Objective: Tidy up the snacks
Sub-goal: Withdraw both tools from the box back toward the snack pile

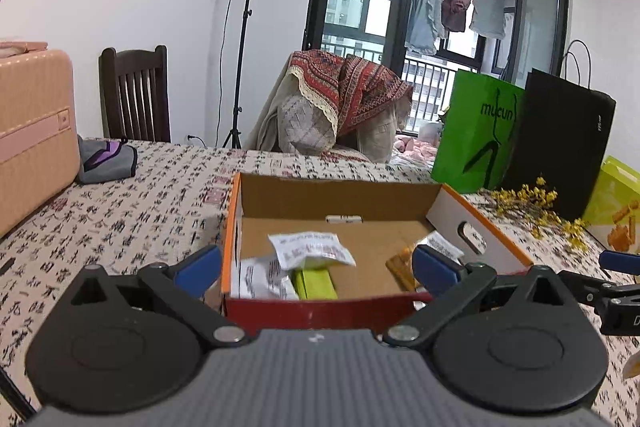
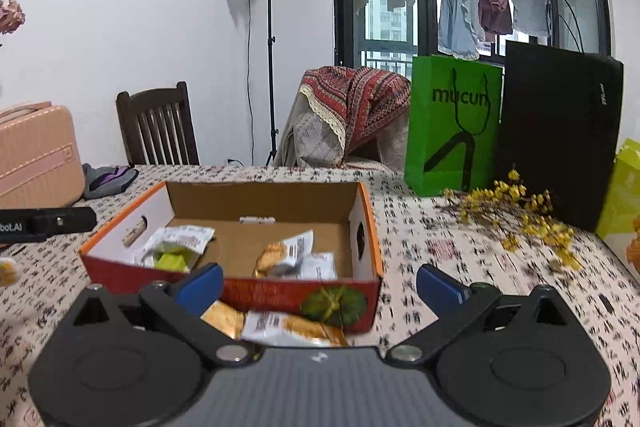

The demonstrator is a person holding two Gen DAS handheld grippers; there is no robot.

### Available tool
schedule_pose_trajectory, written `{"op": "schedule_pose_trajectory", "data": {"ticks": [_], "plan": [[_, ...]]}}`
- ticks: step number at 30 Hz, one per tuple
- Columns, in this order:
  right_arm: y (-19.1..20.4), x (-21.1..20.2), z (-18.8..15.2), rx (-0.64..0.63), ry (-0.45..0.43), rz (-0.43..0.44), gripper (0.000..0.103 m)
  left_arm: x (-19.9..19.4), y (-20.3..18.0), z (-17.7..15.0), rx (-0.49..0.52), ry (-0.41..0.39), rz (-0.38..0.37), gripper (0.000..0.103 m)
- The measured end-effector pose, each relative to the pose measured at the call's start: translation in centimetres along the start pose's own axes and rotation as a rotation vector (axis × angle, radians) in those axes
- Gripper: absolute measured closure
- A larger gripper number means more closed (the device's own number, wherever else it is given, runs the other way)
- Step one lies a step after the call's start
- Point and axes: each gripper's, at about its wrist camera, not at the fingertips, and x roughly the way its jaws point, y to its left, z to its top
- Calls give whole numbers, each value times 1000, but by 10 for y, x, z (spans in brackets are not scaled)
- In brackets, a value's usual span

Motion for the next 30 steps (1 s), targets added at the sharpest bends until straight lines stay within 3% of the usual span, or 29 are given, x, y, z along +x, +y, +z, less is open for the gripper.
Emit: {"op": "schedule_pose_trajectory", "data": {"ticks": [22, 30], "plan": [[-11, -45, -65, 61, 75, 0, 0, -42, 27, -67, -31, 84, -39, 0], [-7, -38, -76, 55, 124, 9, 0, -46, 38, -75, -52, 96, -23, 0]]}}
